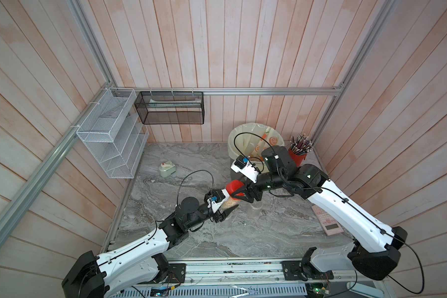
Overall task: Empty expired oatmeal from jars
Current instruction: Unscrew the lid from the jar.
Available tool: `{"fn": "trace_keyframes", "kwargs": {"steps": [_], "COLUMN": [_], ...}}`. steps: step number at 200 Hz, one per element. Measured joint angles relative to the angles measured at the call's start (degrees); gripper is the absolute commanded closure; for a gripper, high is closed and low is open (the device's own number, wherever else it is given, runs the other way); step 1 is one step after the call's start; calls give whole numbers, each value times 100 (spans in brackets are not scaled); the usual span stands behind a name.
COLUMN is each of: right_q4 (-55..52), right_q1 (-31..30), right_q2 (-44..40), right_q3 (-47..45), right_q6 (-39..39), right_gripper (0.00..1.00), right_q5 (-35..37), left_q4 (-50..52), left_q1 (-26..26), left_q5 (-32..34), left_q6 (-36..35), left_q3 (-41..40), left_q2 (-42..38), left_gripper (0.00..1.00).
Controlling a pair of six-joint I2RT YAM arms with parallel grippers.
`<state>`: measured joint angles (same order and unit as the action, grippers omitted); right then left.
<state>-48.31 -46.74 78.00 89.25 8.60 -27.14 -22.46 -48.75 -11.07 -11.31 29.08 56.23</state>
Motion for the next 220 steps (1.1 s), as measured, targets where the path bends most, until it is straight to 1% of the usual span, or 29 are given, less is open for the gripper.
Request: {"fn": "trace_keyframes", "kwargs": {"steps": [15,52,88,105,140,163,183,201,220], "right_q4": [9,68,74,131,374,671,1049,1370,1537], "right_q1": [0,-15,-15,-13,-4,7,7,7,7], "right_q2": [-4,-13,-20,-103,-627,-1150,-1596,-1908,-1974], "right_q3": [0,-52,-151,-271,-651,-831,-935,-1034,-1036], "right_q6": [26,175,238,205,116,-186,-673,-1357,-2210], "right_gripper": [28,19,6,2,2,2,4,6,8], "right_q5": [2,13,59,114,216,295,428,756,1200], "left_q4": [-2,-245,-518,-597,-702,-715,-719,-739,-732], "left_q1": [0,-7,-7,-7,-7,-4,-4,-4,-4], "left_q5": [2,48,111,164,376,584,807,1016,1204], "left_q6": [2,42,39,37,-31,-170,-365,-557,-776], "left_q3": [0,-13,-13,-13,-13,-13,-13,-13,-13], "left_q2": [0,0,-11,-26,-96,-105,-92,-11,90], "left_gripper": [95,95,95,95,95,95,95,95,95]}}
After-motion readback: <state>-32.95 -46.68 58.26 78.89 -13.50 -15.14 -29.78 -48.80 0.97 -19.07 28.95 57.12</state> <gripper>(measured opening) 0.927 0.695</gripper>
